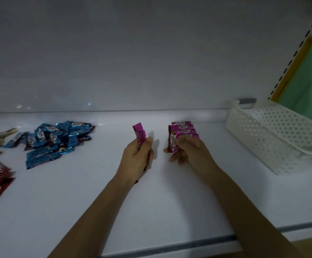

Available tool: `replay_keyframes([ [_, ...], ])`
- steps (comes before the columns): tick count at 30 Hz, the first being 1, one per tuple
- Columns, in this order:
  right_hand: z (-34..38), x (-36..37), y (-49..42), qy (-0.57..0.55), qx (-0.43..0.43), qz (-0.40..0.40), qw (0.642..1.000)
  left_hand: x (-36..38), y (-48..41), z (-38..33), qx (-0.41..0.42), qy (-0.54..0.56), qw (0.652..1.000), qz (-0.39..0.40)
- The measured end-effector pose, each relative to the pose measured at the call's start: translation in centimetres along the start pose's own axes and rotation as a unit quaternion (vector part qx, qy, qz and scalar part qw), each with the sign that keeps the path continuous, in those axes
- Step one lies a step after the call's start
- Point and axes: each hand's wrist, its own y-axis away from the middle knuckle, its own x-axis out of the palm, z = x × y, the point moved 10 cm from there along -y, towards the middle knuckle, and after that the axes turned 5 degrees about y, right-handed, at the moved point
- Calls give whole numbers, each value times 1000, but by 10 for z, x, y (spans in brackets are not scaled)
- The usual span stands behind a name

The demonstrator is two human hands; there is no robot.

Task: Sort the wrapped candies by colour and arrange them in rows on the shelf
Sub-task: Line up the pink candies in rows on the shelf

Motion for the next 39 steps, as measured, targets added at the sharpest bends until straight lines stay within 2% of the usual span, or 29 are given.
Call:
replay_keyframes([
  [2,-3,5,0,-24,4,17,1000,2,1,-2,1,12,1000,7],
  [7,-3,2,0,15,-19,11,1000,2,3,-7,12,19,1000,0],
  [12,-3,7,1,-4,-29,17,999,3,2,-10,46,-40,998,11],
  [15,-1,4,1,22,-51,-10,998,11,4,-14,64,-73,994,42],
  [21,-5,0,0,-85,-19,-7,996,18,6,-15,78,-94,990,73],
  [25,-2,7,2,-16,-38,11,999,21,8,-21,94,-86,988,85],
  [27,-1,7,2,-2,-38,2,999,18,8,-21,78,-66,992,75],
  [30,-2,1,0,-44,-18,-21,999,16,9,-18,41,-57,995,68],
  [37,-9,-7,-1,-86,-16,-40,995,17,9,-11,13,-45,996,79],
  [39,-10,-17,-3,-1,-43,-88,995,18,9,-11,6,-50,996,78],
])
